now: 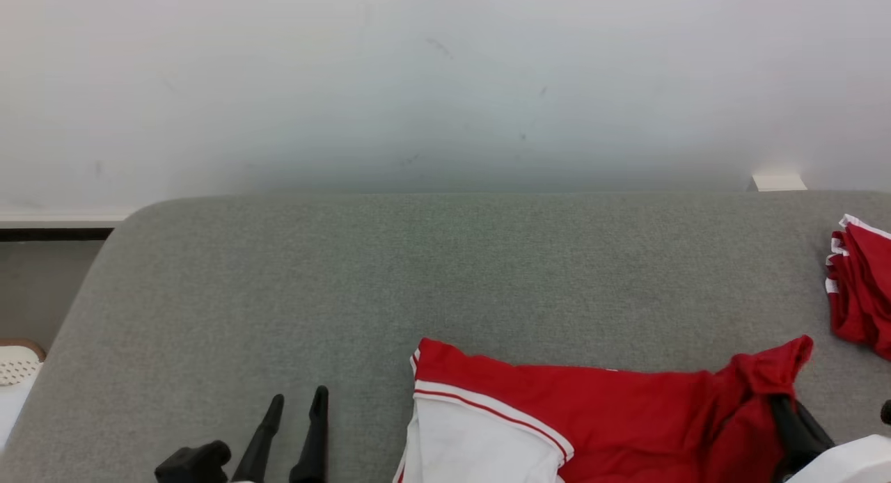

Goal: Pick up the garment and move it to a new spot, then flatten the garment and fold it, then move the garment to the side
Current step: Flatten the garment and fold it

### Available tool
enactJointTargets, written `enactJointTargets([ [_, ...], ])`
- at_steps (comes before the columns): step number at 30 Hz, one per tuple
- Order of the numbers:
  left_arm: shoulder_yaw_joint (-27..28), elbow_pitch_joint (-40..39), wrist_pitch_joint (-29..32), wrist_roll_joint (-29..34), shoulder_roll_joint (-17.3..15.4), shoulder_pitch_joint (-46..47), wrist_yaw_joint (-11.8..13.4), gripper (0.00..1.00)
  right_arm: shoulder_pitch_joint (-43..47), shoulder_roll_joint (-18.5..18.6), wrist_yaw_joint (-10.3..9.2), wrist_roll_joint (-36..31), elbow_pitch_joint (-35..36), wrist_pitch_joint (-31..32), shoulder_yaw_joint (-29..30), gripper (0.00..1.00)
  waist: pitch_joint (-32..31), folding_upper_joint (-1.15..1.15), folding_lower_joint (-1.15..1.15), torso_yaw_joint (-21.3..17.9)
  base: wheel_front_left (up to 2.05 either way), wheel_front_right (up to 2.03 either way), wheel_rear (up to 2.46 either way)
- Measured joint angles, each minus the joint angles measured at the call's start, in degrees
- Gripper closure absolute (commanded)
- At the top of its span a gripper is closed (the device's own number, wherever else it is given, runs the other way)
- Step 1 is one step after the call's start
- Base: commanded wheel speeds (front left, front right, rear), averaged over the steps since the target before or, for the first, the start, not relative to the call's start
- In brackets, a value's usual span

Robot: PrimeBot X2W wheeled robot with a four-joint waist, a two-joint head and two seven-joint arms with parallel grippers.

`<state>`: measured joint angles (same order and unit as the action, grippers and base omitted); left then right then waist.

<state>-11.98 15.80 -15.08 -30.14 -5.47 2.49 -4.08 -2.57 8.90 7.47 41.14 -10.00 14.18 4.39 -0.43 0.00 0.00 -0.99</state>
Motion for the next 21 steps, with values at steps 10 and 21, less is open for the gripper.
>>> enactJointTargets([
  [10, 1.99, -0.04, -0.02, 0.98, 0.31, 0.03, -0.42, 0.00, 3.58, -5.82, 0.00, 10.84, 11.20, 3.70, -6.84, 1.00, -0.55, 0.00, 0.00, 4.68, 0.00, 0.00, 0.00],
  [21, 1.79, 1.77, -0.04, 1.55, 0.63, 1.21, -1.24, 0.00, -3.72, -6.02, -0.01, 26.21, -2.91, -10.38, -23.48, 1.00, -0.62, 0.00, 0.00, 12.53, 0.00, 0.00, 0.00],
])
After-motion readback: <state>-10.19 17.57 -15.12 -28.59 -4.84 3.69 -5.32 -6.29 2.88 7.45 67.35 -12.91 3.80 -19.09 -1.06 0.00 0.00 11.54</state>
